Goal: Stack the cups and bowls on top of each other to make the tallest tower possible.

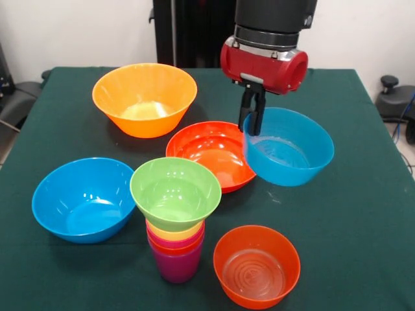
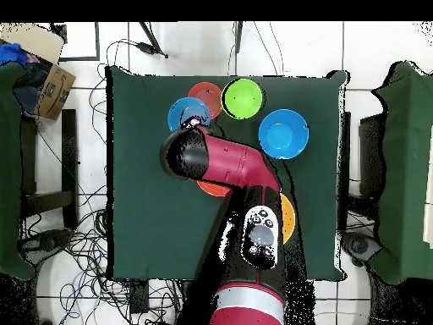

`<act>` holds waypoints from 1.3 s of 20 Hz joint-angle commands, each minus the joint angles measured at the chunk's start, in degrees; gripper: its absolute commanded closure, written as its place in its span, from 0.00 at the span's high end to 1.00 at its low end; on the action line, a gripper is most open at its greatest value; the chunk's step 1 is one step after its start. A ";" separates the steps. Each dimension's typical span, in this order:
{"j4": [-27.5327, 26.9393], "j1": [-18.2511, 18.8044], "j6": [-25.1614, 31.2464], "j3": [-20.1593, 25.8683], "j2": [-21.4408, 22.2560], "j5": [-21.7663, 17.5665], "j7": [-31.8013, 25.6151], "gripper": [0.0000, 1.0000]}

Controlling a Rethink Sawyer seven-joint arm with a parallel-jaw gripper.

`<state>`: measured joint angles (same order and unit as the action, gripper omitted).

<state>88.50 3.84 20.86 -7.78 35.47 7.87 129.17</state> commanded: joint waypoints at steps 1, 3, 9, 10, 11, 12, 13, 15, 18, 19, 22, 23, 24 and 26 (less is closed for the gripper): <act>5.60 1.73 -5.24 5.85 -0.22 2.23 8.75 0.00; 6.48 2.34 -4.08 7.43 -0.02 2.67 7.43 0.00; 9.71 4.28 -2.36 10.41 0.13 3.59 5.82 0.00; 10.35 4.69 -2.23 10.96 0.20 3.86 5.75 0.00; 10.67 4.80 -1.99 11.12 0.25 4.10 5.83 0.00; 10.74 4.82 -1.58 11.17 0.19 4.16 5.73 0.00; 10.87 4.88 -1.49 11.28 0.22 4.23 5.66 0.00; 11.21 5.43 -1.26 12.30 0.17 4.57 5.33 0.00; 11.33 5.56 -0.21 12.87 0.03 5.24 5.82 0.00; 11.50 5.63 -0.13 13.06 0.10 5.38 5.99 0.00; 12.35 6.38 0.28 14.32 0.47 6.33 6.27 0.00; 12.43 6.51 0.06 14.52 0.55 6.37 6.16 0.00; 12.28 6.66 -0.29 14.69 0.44 6.39 6.07 0.00; 11.94 7.23 -0.77 15.35 0.07 6.72 5.90 0.00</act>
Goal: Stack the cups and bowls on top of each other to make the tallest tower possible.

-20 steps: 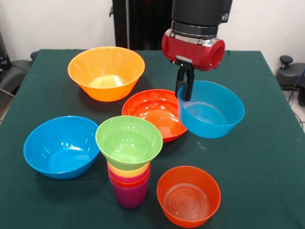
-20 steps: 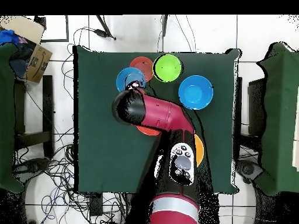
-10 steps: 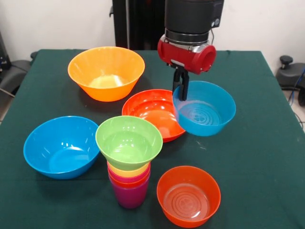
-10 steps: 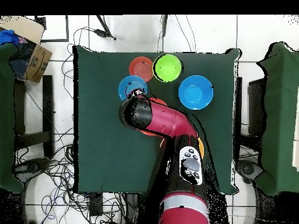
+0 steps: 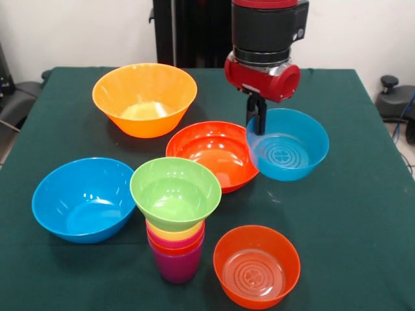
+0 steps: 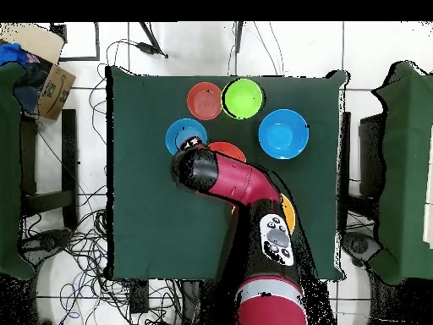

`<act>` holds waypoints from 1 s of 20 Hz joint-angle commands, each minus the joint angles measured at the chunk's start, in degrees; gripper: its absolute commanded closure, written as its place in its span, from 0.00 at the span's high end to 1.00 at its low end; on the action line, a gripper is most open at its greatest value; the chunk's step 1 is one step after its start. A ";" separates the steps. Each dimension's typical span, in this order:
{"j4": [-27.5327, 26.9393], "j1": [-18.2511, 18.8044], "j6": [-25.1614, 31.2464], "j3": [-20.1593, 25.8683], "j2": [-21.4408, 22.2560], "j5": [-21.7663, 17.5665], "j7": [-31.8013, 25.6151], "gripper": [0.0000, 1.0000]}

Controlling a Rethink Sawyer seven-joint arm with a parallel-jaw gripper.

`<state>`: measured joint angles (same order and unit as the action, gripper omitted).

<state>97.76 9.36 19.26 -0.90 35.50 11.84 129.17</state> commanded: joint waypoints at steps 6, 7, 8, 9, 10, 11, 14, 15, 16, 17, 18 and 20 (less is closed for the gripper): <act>0.62 1.48 -3.55 8.12 -0.73 2.13 6.20 0.00; -0.06 1.18 -3.47 7.68 -0.94 2.03 6.17 0.00; -0.92 0.74 -2.88 7.17 -1.20 2.01 6.13 0.00; -1.16 0.62 -2.89 7.05 -1.33 1.98 6.14 0.00; -0.83 0.40 -3.00 7.00 -1.27 2.09 6.45 0.00; -0.67 0.28 -3.21 6.95 -1.23 2.11 6.62 0.00; -0.26 -0.02 -3.18 6.68 -1.04 2.14 6.91 0.00; -0.21 -0.05 -3.20 6.66 -1.01 2.11 6.89 0.00; -0.53 -0.34 -2.62 6.11 -1.06 2.24 7.11 0.00; -0.52 -0.46 -2.57 6.01 -1.04 2.30 7.22 0.00; -0.74 -0.87 -2.24 5.40 -1.13 2.47 7.64 0.00; -0.63 -0.58 -2.39 5.56 -1.16 2.53 7.52 1.00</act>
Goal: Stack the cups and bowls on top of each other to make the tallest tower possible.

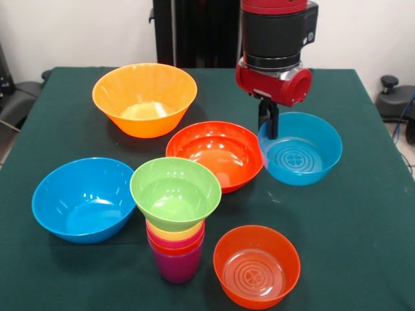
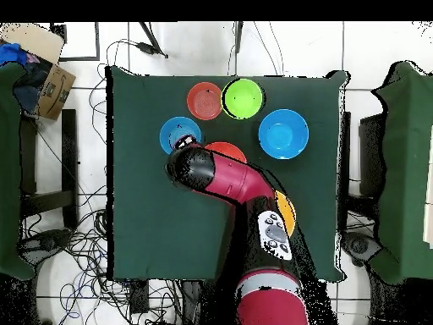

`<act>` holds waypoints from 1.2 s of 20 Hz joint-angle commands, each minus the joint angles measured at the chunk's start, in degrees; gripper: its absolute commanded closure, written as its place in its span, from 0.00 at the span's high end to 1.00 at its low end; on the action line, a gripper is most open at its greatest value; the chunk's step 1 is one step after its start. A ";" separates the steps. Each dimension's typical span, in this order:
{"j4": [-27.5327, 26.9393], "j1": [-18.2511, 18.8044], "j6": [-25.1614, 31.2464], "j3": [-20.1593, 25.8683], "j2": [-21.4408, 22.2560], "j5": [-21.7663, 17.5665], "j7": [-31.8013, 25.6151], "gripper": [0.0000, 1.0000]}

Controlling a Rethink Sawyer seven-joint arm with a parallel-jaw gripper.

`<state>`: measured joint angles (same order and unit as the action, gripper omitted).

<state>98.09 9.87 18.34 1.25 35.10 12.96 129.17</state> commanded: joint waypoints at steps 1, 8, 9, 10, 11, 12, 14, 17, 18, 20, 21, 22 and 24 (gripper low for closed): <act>-0.94 -0.88 -1.50 3.58 -0.78 1.44 7.45 1.00; -0.88 -0.18 -1.69 4.18 -0.96 1.65 7.10 1.00; -0.86 -0.09 -1.76 4.22 -1.00 1.64 7.06 1.00; -0.89 0.01 -1.82 4.22 -1.03 1.59 6.98 1.00; -1.09 -0.01 -1.85 4.08 -1.06 1.38 6.76 1.00; -1.28 -0.02 -1.88 3.94 -1.09 1.16 6.54 1.00; -1.97 0.29 -1.67 4.02 -0.86 1.51 6.58 1.00; -3.91 -0.49 -1.16 2.28 -0.79 0.99 6.37 1.00; -4.80 -0.18 -1.47 2.25 -0.96 0.78 5.92 1.00; -5.81 0.40 -1.67 2.65 -1.04 0.13 4.77 1.00; -6.25 0.57 -1.35 2.70 -1.06 -0.06 4.38 1.00; -6.99 0.65 -1.45 2.61 -1.15 -0.54 3.76 1.00; -8.82 0.31 -1.36 1.63 -1.24 -1.66 2.75 1.00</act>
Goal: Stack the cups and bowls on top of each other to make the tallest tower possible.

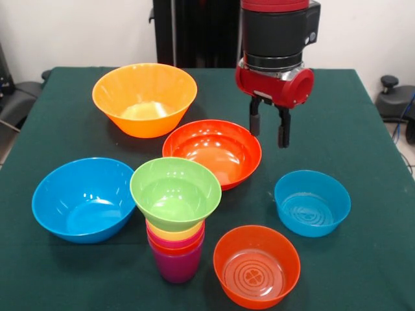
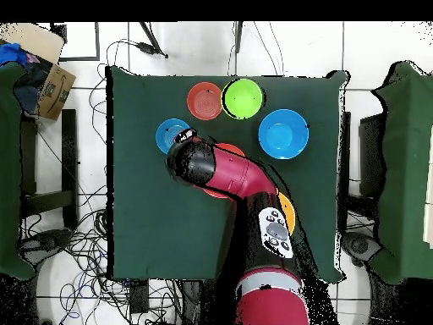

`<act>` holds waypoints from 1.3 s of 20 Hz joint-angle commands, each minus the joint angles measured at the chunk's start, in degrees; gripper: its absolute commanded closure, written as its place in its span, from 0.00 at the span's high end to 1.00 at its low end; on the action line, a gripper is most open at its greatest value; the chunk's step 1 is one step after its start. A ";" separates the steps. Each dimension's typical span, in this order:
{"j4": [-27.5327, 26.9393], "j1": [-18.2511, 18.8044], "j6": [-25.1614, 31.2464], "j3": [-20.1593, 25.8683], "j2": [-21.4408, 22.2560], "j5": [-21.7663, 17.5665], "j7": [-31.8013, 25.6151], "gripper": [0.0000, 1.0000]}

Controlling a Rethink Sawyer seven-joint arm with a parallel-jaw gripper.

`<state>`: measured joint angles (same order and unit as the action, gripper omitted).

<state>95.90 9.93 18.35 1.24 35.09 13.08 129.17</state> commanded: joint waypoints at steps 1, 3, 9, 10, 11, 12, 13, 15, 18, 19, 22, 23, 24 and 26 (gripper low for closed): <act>-7.24 0.26 -1.12 1.49 -1.28 -2.06 2.39 1.00; -8.71 0.24 -1.27 1.11 -1.52 -2.65 1.76 1.00; -12.61 1.08 -1.45 1.99 -3.60 -3.53 -0.01 1.00; -13.03 1.46 -1.74 2.64 -4.06 -3.66 -0.37 1.00; -13.17 1.48 -1.89 2.80 -4.29 -3.70 -0.31 1.00; -13.31 1.51 -2.04 2.96 -4.52 -3.73 -0.24 1.00; -13.46 1.53 -2.19 3.11 -4.75 -3.77 -0.18 1.00; -13.56 1.46 -2.02 3.30 -4.94 -3.68 0.03 1.00; -13.41 1.34 -2.52 3.58 -5.20 -3.60 0.45 1.00; -13.51 1.36 -2.61 3.66 -5.33 -3.61 0.43 1.00; -13.86 0.90 -2.33 3.75 -5.38 -3.46 0.63 1.00; -14.08 0.74 -2.11 3.61 -5.43 -3.41 0.69 1.00; -14.29 0.58 -1.76 3.51 -5.33 -3.35 0.72 1.00; -14.46 0.81 -1.59 3.94 -5.32 -3.28 0.52 1.00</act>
<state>83.22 10.53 17.16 0.51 31.12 13.00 129.17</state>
